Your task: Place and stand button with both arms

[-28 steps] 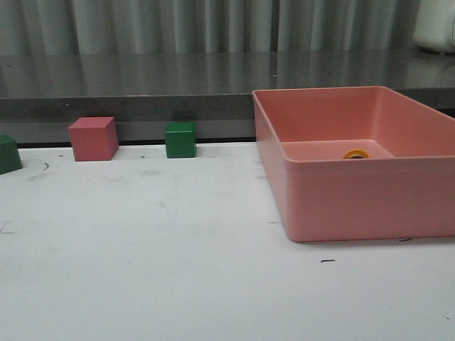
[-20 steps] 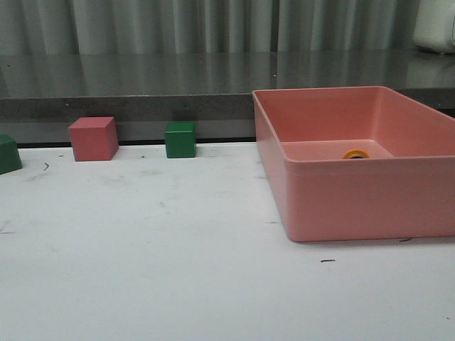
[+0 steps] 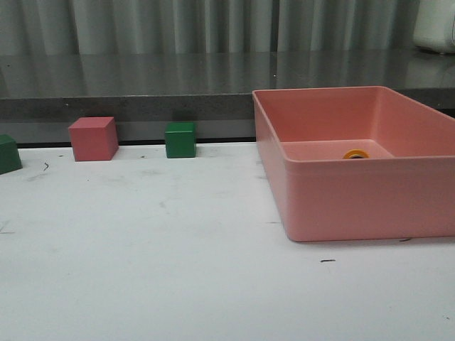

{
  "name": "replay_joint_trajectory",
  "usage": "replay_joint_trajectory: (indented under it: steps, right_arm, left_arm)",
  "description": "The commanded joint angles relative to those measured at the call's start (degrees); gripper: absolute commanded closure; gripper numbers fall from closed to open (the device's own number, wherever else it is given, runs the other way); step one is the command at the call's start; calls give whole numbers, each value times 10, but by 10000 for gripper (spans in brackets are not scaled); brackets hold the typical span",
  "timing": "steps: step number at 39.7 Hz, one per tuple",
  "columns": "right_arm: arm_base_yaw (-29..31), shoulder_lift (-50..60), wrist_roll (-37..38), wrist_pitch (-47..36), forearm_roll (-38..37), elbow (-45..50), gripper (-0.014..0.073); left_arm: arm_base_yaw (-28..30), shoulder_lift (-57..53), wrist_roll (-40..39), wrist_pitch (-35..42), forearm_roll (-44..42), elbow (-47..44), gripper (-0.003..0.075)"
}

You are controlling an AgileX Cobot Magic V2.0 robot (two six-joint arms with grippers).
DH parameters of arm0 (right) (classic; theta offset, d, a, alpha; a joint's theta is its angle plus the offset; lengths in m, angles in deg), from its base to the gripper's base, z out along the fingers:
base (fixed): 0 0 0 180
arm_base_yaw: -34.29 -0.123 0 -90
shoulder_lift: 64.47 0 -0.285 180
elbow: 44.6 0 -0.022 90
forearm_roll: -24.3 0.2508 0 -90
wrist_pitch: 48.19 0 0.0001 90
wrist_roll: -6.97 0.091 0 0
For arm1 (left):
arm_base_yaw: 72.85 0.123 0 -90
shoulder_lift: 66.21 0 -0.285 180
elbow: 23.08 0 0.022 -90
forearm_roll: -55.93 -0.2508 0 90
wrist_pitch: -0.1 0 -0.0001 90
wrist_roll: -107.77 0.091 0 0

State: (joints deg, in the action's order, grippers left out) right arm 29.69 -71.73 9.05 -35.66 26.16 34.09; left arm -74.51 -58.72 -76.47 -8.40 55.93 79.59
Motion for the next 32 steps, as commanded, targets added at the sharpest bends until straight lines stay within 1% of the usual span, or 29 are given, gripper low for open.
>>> replay_joint_trajectory:
  steps: [1, 16, 22, 25, 28, 30, 32]
  right_arm:
    - [1, 8, -5, -42, 0, -2, 655]
    - [1, 8, -4, -44, 1, -2, 655]
    - [1, 8, -4, -70, 23, -2, 655]
    - [1, 8, -4, -86, 24, -8, 655]
    - [1, 8, -4, -83, 24, -27, 655]
    - [1, 8, -4, -79, 24, -44, 655]
    - [1, 6, -4, -66, 24, -69, 655]
  left_arm:
    - [-3, -13, -3, 47, 4, -5, 741]
    - [-3, -13, -3, 53, 4, -5, 741]
    - [-3, -13, -3, 94, 24, -5, 741]
    - [-3, -13, -3, 141, 24, -4, 741]
    - [-3, -13, -3, 178, 24, 4, 741]
    - [-3, -12, -3, 180, 24, 22, 741]
    - [-3, -10, -3, 161, 24, 47, 741]
